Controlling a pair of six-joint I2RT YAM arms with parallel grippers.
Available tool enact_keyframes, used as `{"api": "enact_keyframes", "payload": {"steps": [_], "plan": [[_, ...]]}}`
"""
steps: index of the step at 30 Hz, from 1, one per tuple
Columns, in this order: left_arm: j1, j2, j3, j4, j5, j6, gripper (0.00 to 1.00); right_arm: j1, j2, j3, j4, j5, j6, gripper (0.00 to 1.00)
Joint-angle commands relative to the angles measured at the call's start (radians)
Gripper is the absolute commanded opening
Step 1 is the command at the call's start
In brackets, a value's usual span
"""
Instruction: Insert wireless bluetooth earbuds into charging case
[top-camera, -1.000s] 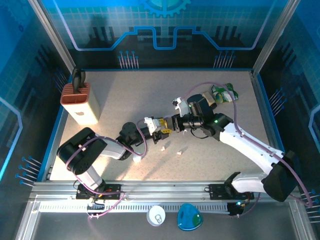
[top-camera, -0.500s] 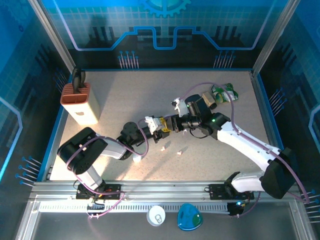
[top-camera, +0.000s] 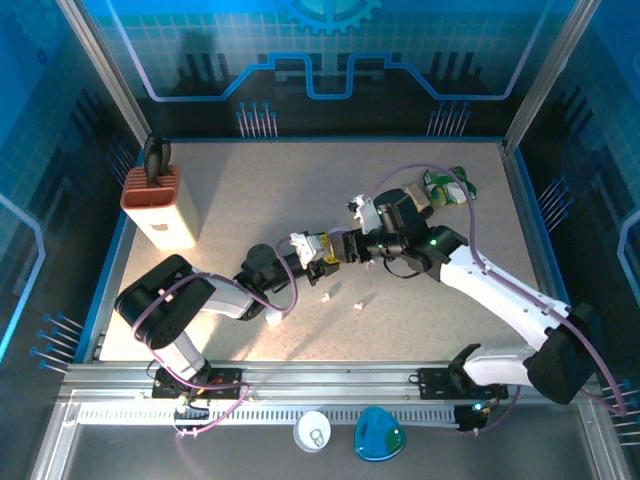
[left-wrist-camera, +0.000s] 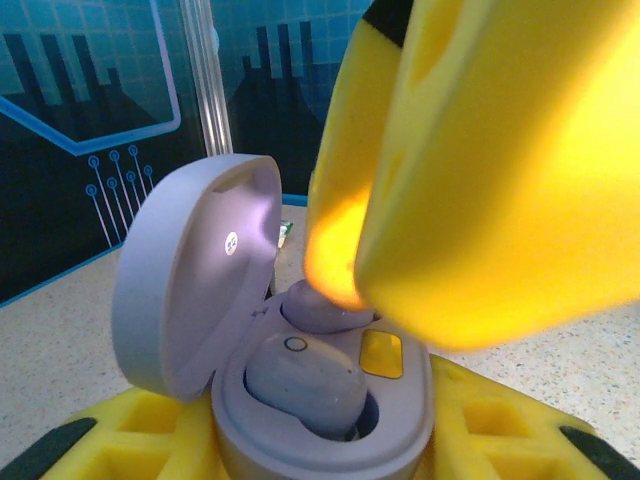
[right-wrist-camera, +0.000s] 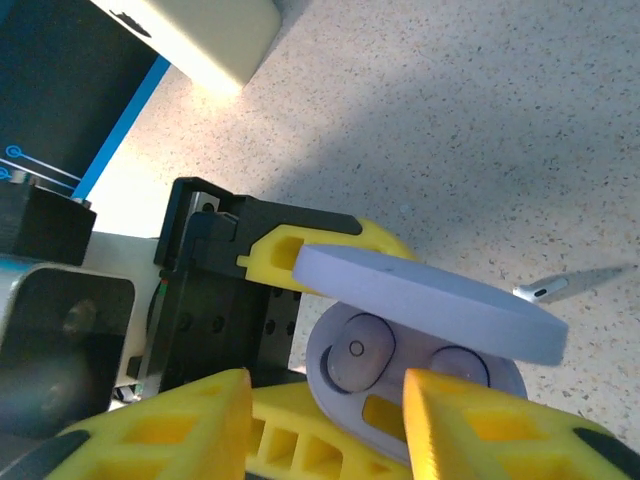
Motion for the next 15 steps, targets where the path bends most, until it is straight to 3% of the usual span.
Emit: {"api": "enact_keyframes", "payload": {"steps": [1,9,15], "plan": [[-0.009,-0.019,0.002,0.056,0.011,0.033,0.27,0.002,-0.058,0.005,-0.017,-0.005,-0.026,0.49],[-0.010,-0.020,-0.004,0.054,0.020,0.034,0.27,-0.036,-0.173,-0.028,0.041,-0.077,-0.033,0.47],[-0.009,-0.029,-0.012,0.054,0.049,0.020,0.27,-0.078,-0.113,0.057,-0.009,-0.063,-0.027,0.44]]}}
